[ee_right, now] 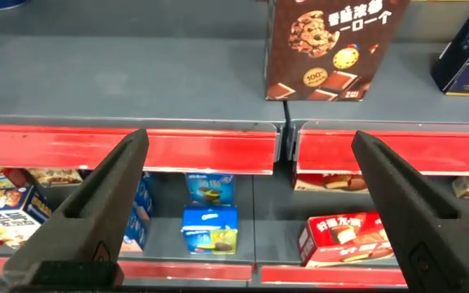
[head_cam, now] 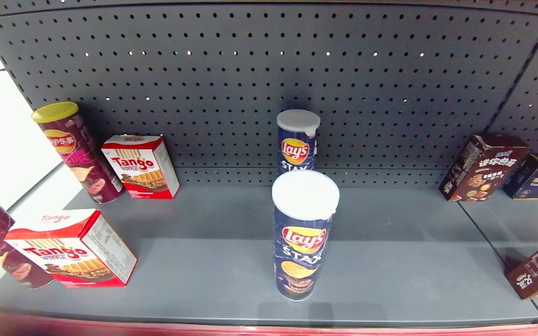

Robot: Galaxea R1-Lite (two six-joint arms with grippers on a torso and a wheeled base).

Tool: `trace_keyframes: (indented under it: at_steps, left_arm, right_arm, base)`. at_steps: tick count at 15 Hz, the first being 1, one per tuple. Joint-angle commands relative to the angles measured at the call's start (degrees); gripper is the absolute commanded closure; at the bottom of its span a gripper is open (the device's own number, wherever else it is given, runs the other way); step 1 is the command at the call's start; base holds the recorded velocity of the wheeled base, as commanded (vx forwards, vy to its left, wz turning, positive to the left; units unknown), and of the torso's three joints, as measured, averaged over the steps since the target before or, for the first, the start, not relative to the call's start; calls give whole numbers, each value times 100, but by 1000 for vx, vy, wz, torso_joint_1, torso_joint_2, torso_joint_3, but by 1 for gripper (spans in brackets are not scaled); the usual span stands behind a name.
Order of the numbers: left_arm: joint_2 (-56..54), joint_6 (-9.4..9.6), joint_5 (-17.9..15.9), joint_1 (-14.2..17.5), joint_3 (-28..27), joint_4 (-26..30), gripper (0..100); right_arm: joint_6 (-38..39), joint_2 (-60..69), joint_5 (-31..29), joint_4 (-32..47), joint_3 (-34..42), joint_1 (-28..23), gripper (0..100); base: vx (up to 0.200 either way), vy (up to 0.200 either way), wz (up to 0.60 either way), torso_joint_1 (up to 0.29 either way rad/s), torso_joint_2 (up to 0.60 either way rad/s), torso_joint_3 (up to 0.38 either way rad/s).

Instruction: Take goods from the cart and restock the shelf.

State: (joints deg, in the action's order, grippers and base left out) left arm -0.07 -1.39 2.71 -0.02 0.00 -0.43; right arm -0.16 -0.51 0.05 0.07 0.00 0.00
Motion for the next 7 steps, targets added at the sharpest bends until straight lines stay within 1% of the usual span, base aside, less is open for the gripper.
trace_keyframes:
  at_steps: [1, 7]
  left_arm:
    - [7, -2, 2, 2, 0, -1, 0]
    - [7, -2, 2, 2, 0, -1, 0]
  right_arm:
    - [-2, -10, 4, 1, 0, 0, 0]
    - [-37, -10, -31, 1, 0, 0, 0]
  base:
    - [0, 0, 0, 0, 0, 0]
    - [0, 0, 0, 0, 0, 0]
